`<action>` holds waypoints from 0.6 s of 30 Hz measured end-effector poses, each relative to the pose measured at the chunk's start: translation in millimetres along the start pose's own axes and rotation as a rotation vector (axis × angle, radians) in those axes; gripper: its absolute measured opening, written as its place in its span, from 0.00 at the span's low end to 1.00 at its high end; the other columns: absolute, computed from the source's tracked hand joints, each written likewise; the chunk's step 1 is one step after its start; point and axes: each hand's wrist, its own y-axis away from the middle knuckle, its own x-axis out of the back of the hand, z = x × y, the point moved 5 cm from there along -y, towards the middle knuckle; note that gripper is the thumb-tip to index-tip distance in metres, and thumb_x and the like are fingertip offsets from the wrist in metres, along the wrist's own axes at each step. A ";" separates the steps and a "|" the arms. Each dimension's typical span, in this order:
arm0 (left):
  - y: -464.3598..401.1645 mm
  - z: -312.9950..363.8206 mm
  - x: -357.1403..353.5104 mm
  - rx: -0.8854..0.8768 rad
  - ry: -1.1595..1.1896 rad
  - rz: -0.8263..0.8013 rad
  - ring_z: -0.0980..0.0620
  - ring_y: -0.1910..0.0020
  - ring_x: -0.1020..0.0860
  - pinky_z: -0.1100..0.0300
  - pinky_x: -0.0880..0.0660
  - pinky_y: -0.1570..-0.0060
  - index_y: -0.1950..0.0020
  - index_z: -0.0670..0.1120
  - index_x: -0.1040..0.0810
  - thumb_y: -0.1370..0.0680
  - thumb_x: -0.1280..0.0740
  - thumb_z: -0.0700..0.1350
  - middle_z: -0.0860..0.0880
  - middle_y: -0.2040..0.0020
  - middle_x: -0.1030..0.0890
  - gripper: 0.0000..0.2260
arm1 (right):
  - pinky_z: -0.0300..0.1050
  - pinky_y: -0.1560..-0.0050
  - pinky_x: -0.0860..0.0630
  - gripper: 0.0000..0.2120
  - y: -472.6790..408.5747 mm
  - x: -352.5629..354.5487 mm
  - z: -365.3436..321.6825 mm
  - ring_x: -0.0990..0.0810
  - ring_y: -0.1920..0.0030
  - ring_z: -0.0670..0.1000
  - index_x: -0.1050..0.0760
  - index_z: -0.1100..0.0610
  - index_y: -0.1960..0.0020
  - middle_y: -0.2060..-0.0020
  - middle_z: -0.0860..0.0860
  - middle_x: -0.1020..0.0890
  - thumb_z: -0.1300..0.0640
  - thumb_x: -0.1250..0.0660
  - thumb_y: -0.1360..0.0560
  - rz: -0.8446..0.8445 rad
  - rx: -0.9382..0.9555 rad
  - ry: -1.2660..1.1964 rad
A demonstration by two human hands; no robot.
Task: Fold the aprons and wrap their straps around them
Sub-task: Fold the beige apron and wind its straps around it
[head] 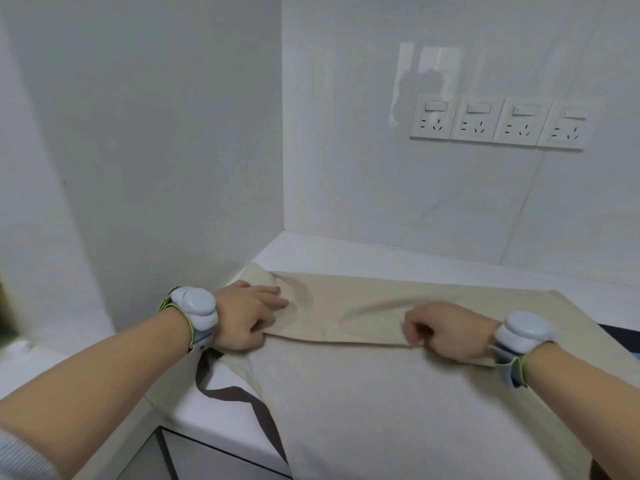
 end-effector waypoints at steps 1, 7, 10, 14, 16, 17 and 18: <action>1.2 0.2 0.4 0.029 0.132 -0.017 0.58 0.25 0.41 0.53 0.40 0.29 0.58 0.48 0.24 0.26 0.41 0.59 0.61 0.25 0.35 0.16 | 0.44 0.50 0.24 0.15 -0.5 -3.8 0.7 0.22 0.55 0.48 0.26 0.42 0.63 0.60 0.42 0.20 0.61 0.43 0.37 -0.063 -0.036 -0.047; -10.9 -27.8 30.0 0.323 0.416 0.310 0.50 0.52 0.21 0.57 0.28 0.50 0.51 0.51 0.20 0.20 0.41 0.51 0.53 0.53 0.18 0.11 | 0.42 0.51 0.28 0.10 -41.7 43.1 -10.5 0.22 0.54 0.47 0.19 0.49 0.54 0.55 0.44 0.18 0.57 0.39 0.24 0.261 -0.107 -0.160; -29.3 -58.4 28.2 0.535 0.417 0.446 0.44 0.46 0.23 0.56 0.29 0.48 0.43 0.47 0.22 0.21 0.41 0.44 0.46 0.45 0.20 0.10 | 0.45 0.48 0.29 0.12 -76.2 41.5 -7.9 0.23 0.48 0.52 0.20 0.52 0.47 0.49 0.49 0.20 0.57 0.43 0.22 0.357 -0.163 -0.090; -58.5 -84.6 12.5 0.688 0.421 0.328 0.40 0.42 0.24 0.53 0.29 0.43 0.33 0.47 0.30 0.19 0.45 0.45 0.40 0.40 0.24 0.15 | 0.51 0.42 0.28 0.14 -107.9 20.0 8.9 0.25 0.42 0.56 0.23 0.52 0.42 0.43 0.53 0.23 0.53 0.46 0.19 0.340 -0.242 -0.040; -71.6 -93.0 5.2 0.719 0.381 0.256 0.38 0.46 0.23 0.51 0.26 0.45 0.33 0.46 0.32 0.18 0.45 0.44 0.39 0.42 0.23 0.14 | 0.53 0.42 0.27 0.14 -116.3 11.8 22.3 0.26 0.43 0.57 0.25 0.51 0.42 0.44 0.53 0.23 0.51 0.47 0.19 0.336 -0.277 -0.012; -78.2 -96.7 1.6 0.733 0.362 0.235 0.38 0.47 0.23 0.50 0.26 0.46 0.34 0.45 0.32 0.19 0.45 0.44 0.39 0.44 0.22 0.14 | 0.54 0.43 0.27 0.14 -118.1 8.3 28.8 0.26 0.44 0.57 0.26 0.51 0.43 0.45 0.53 0.23 0.49 0.48 0.19 0.335 -0.291 0.003; -84.6 -98.8 -0.3 0.744 0.345 0.222 0.39 0.47 0.23 0.50 0.25 0.46 0.35 0.44 0.32 0.19 0.45 0.44 0.39 0.44 0.22 0.13 | 0.54 0.44 0.27 0.14 -119.2 5.0 35.7 0.27 0.45 0.57 0.26 0.51 0.44 0.47 0.52 0.24 0.47 0.47 0.19 0.337 -0.305 0.012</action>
